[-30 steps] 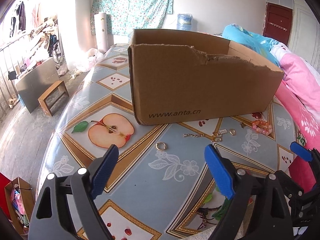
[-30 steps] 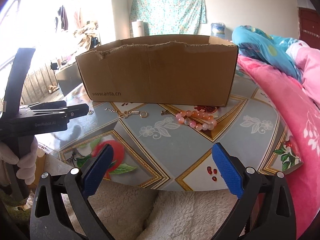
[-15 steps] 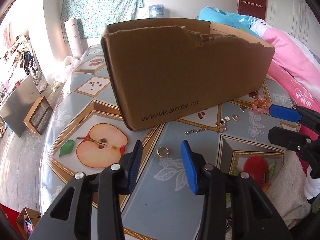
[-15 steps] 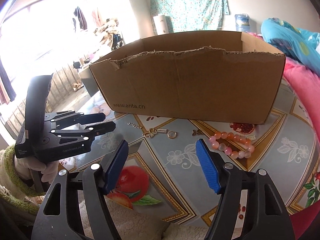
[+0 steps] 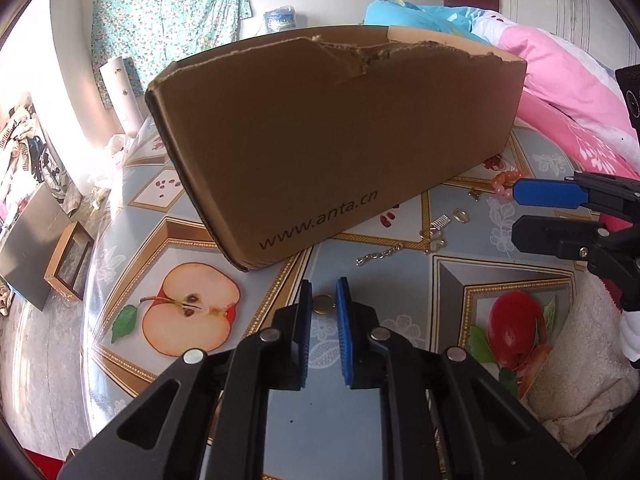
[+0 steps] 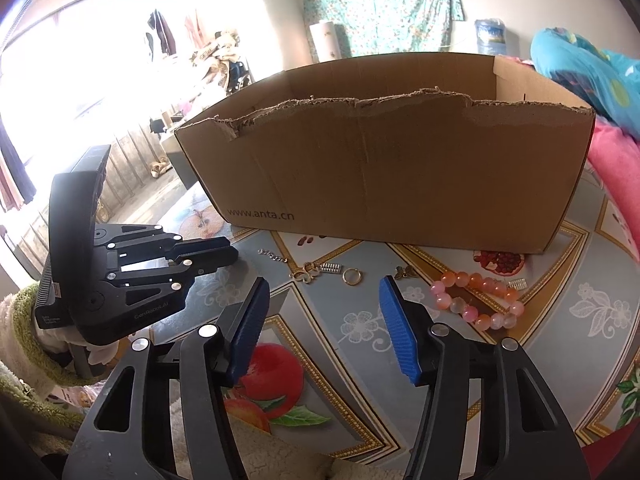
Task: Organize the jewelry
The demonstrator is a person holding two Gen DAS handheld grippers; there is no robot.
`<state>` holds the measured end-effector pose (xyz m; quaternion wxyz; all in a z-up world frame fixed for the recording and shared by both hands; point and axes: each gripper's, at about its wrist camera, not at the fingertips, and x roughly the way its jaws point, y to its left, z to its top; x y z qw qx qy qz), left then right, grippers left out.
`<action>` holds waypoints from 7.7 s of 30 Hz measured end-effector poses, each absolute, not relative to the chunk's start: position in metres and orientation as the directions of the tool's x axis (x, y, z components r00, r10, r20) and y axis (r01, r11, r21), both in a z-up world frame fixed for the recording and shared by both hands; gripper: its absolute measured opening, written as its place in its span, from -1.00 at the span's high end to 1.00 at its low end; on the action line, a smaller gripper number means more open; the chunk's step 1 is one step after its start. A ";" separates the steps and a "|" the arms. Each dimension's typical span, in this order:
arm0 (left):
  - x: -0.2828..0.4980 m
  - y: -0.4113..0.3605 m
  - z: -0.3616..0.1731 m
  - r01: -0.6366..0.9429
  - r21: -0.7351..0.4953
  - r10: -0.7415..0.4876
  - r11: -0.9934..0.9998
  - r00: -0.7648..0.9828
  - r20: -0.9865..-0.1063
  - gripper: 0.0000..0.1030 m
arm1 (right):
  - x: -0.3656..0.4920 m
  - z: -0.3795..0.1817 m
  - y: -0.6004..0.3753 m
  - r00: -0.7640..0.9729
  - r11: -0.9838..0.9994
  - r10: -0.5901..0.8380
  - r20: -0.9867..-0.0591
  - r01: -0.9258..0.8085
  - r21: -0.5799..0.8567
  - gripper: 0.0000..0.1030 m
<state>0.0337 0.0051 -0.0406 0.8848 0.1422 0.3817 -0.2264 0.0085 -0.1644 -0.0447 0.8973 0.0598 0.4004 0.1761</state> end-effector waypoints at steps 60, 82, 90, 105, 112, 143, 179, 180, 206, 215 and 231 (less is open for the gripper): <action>0.001 0.030 -0.028 0.467 -0.031 -0.355 0.884 0.626 -0.694 0.64 | 0.015 -0.018 -0.190 0.569 0.938 0.328 -0.754 -0.294 0.186 0.83; 0.010 -0.003 -0.038 0.566 0.077 -0.355 0.821 0.611 -0.707 0.78 | 0.009 -0.007 -0.194 0.588 0.927 0.365 -0.722 -0.299 0.226 0.83; -0.013 0.015 0.033 0.569 0.014 -0.450 0.823 0.665 -0.595 0.78 | 0.015 0.041 -0.196 0.637 0.912 0.402 -0.658 -0.340 0.227 0.83; 0.187 -0.049 0.095 0.575 -0.215 -0.456 0.790 0.316 -0.832 0.77 | 0.207 0.052 -0.219 0.289 0.883 0.450 -0.845 -0.286 0.372 0.83; 0.246 -0.073 0.035 0.479 -0.279 -0.373 0.832 0.110 -0.921 0.76 | 0.248 0.004 -0.218 0.123 0.910 0.363 -0.924 -0.260 0.323 0.83; 0.089 0.012 0.158 0.543 -0.167 -0.528 0.823 0.621 -0.579 0.41 | 0.082 0.118 -0.247 0.559 0.871 0.491 -0.668 -0.330 0.365 0.54; 0.041 -0.034 -0.036 0.421 0.045 -0.245 0.906 0.608 -0.755 0.59 | 0.001 -0.002 -0.197 0.484 0.923 0.384 -0.786 -0.208 0.322 0.53; 0.040 -0.035 -0.036 0.426 0.041 -0.251 0.904 0.605 -0.755 0.68 | 0.001 -0.002 -0.197 0.486 0.924 0.383 -0.785 -0.209 0.321 0.53; 0.034 0.005 -0.033 0.383 -0.060 -0.299 0.922 0.605 -0.738 0.98 | 0.019 -0.010 -0.153 0.443 0.919 0.368 -0.818 -0.308 0.246 0.51; 0.035 0.009 -0.034 0.387 -0.080 -0.318 0.919 0.605 -0.730 0.98 | 0.027 -0.012 -0.139 0.471 0.916 0.311 -0.825 -0.379 0.129 0.46; 0.033 0.013 -0.034 0.389 -0.082 -0.322 0.918 0.608 -0.726 0.98 | 0.018 -0.013 -0.138 0.477 0.905 0.272 -0.836 -0.421 0.054 0.82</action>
